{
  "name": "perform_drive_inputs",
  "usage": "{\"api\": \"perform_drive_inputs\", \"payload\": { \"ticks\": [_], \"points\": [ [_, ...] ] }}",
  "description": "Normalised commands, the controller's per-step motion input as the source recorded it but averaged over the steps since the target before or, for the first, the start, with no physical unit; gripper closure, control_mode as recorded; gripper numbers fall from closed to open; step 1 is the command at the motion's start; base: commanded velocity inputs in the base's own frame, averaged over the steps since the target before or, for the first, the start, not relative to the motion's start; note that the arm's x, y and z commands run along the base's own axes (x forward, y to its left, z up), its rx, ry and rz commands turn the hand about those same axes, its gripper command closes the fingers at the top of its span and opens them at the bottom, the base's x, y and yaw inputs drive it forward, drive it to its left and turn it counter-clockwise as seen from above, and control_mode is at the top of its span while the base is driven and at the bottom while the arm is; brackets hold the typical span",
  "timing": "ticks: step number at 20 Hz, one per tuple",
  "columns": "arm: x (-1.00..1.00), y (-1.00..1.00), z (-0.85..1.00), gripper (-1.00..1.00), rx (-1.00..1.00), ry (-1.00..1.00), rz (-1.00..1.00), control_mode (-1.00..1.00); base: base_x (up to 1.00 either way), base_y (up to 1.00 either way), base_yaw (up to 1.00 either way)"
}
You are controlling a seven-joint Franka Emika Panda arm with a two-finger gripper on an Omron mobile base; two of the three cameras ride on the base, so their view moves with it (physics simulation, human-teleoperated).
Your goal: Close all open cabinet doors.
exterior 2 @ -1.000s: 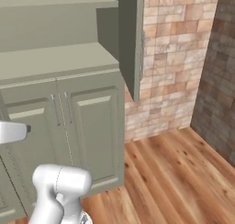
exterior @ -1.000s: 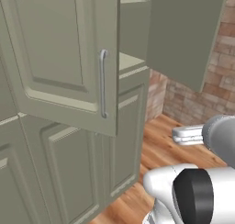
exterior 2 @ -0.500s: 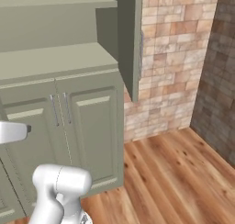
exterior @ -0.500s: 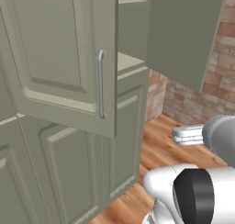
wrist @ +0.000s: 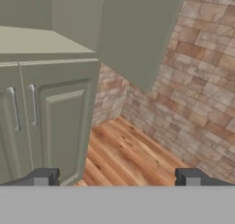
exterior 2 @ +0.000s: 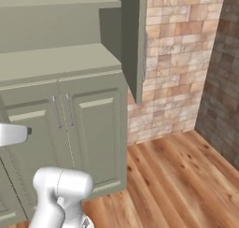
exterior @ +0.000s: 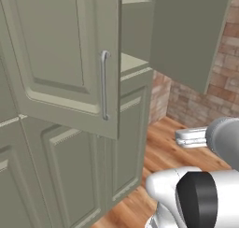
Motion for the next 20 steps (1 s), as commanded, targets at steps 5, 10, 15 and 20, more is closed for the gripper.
{"api": "perform_drive_inputs", "payload": {
  "ticks": [5, 10, 15, 20],
  "points": [
    [0.0, 0.0, 0.0, -1.0, 0.0, 0.0, 0.0, 1.0, -0.54, -0.76, 0.19],
    [0.0, 0.0, 0.0, -1.0, 0.0, 0.0, 0.0, 1.0, -0.11, -0.87, 0.31],
    [0.0, 0.0, 0.0, -1.0, 0.0, 0.0, 0.0, 1.0, 0.01, -0.96, 0.36],
    [0.0, 0.0, 0.0, -1.0, 0.0, 0.0, 0.0, 1.0, 0.38, -0.62, 0.15]
  ]
}}
